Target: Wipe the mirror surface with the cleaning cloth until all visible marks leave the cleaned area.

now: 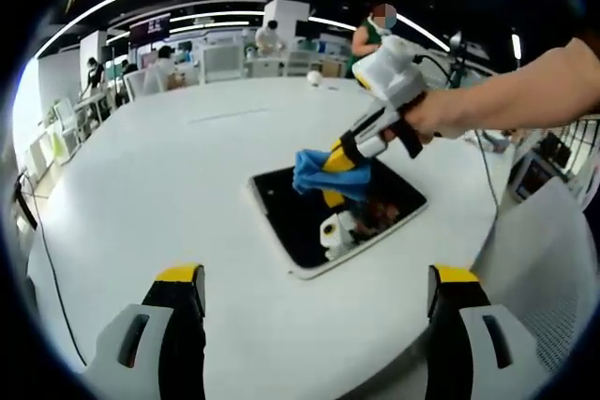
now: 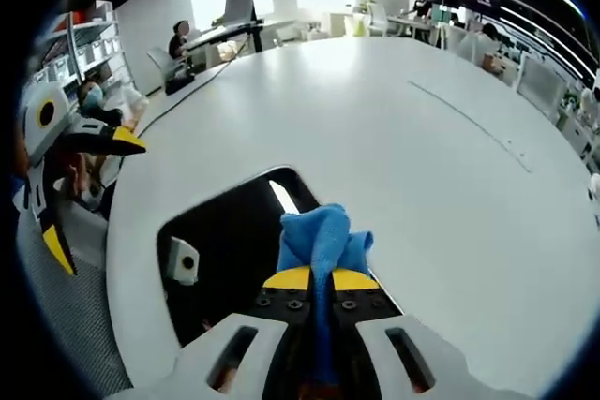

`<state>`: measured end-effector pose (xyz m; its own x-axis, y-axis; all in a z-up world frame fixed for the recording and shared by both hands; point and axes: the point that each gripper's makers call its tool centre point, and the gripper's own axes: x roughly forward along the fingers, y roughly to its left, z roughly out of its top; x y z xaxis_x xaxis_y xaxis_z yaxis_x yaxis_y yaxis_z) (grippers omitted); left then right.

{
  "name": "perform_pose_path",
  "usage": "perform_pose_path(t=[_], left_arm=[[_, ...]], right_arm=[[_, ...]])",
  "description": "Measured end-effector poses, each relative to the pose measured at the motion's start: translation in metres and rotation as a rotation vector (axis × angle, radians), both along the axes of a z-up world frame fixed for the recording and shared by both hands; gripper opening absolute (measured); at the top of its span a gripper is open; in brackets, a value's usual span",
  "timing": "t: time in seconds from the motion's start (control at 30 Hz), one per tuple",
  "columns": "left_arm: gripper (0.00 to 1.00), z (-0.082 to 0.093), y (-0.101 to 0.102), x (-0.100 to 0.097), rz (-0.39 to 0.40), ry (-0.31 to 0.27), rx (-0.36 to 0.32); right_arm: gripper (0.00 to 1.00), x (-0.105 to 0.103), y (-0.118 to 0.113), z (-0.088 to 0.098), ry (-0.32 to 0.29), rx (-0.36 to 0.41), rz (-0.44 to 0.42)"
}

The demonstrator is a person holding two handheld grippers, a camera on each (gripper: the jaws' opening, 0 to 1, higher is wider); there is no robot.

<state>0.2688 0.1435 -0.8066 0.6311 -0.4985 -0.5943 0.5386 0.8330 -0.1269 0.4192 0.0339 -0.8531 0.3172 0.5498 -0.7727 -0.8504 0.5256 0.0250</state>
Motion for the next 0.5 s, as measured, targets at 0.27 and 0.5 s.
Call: perform_pose_path(t=[0.27, 0.5], left_arm=[[0.99, -0.0021, 0.0013, 0.0014, 0.004, 0.000, 0.000], [0.99, -0.0009, 0.0010, 0.0013, 0.004, -0.001, 0.000]], right_arm=[[0.00, 0.0085, 0.0015, 0.0005, -0.001, -0.007, -0.005], [0.00, 0.0074, 0.0015, 0.0009, -0.007, -0.008, -0.006]])
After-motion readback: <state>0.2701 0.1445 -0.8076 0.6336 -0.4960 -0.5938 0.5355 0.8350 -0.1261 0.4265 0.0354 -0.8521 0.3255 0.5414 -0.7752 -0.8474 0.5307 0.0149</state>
